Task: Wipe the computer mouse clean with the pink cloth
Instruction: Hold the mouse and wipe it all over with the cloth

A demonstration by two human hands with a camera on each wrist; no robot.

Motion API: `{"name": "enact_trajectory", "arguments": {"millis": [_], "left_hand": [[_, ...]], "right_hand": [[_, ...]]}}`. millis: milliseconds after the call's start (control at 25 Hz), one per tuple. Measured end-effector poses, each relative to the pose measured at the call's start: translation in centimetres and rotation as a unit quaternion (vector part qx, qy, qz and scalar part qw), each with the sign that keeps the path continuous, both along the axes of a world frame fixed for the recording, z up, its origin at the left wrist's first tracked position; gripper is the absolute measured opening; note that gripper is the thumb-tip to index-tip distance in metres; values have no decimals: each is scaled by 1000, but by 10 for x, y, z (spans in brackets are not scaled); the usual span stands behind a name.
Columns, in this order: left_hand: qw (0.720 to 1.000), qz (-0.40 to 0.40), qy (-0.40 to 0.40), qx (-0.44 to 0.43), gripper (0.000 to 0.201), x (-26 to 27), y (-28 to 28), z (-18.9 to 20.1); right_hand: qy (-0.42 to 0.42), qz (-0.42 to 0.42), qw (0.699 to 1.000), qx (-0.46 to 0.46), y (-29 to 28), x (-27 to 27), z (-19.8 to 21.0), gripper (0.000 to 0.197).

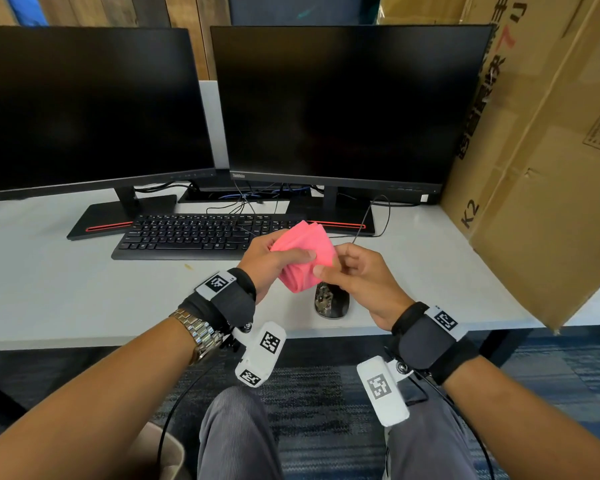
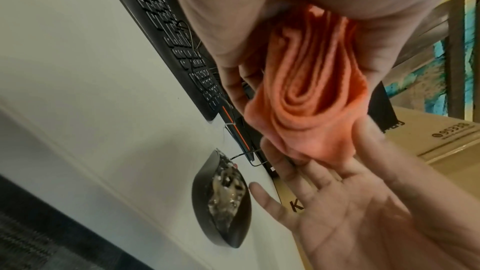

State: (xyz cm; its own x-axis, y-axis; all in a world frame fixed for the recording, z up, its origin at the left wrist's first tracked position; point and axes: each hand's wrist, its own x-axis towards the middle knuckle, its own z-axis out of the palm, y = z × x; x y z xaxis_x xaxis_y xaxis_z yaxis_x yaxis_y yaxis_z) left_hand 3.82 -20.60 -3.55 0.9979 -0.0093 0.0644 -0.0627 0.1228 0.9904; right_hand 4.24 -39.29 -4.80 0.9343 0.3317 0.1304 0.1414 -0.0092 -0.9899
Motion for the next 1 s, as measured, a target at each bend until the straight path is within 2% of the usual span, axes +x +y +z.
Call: {"name": "enact_trajectory", "arguments": {"millis": [120,280,360,440,600,720,840,1000], "left_hand": [[999,-1,0,-43,33,-2,-3,0],[991,-18,10,-130,32,-6,-12,-2],[992,-12,14,-122,33,-5,-13,0],[997,10,15,-70,34,0,-8,4],[990,42,7,134,28,11,8,7],[967,42,-10,252,19,16,11,3],[938,30,-19,344,17,23,10,-3],[891,29,19,453,24,35,2,2]], "right_hand": [[-29,-45,998,-23,3,-2,3,20],[-27,-88,996,11,12,-5,3,14],[-25,-83,996,-3,13,-5,3,16],[-45,-78,995,-43,4,-1,4,25],[-67,-74,980,-170,-28,13,5,60],[-74,-35,964,-251,-40,18,-3,68],[-103,12,934,-342,-43,20,-12,74],[-89,67,900,-421,-42,26,-14,110]]}}
